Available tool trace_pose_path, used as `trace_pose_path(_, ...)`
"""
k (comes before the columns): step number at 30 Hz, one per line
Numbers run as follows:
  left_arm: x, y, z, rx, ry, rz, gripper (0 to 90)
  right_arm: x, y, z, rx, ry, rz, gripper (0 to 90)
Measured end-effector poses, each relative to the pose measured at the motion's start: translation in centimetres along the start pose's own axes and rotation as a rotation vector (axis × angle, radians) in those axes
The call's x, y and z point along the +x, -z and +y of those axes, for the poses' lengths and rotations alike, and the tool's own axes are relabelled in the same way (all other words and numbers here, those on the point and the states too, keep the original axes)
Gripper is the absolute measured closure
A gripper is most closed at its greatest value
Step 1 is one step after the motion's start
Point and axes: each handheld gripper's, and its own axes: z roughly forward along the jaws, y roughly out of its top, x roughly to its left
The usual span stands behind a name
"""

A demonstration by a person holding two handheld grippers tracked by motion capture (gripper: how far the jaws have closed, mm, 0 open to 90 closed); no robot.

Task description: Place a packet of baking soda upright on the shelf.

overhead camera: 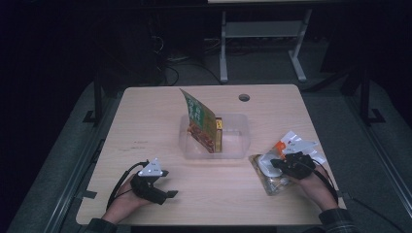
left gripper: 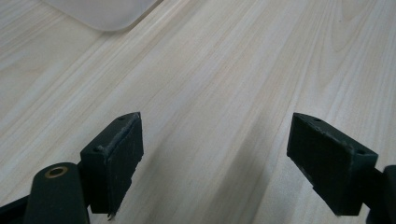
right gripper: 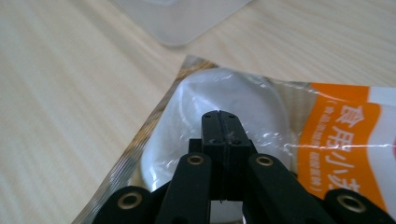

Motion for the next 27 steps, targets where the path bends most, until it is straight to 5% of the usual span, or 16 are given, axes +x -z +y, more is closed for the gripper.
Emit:
trace_pose_path(2,0.0,0.0,0.0,0.004,0.001,-0.003,18.1,0.1,-0.2,0.0,0.046,0.025,0.023,90.0)
trace_pose_path(8,-0.1,-0.2,0.0,0.004,0.005,-0.006,18.1,0.0,-0.7,0.2,0.045,0.043,0.100,90.0)
trace_pose_path(27,-0.1,-0.2,0.0,0.008,0.007,-0.009,18.1,4.4,-1.9,1.7,0.058,0.142,0.249,90.0)
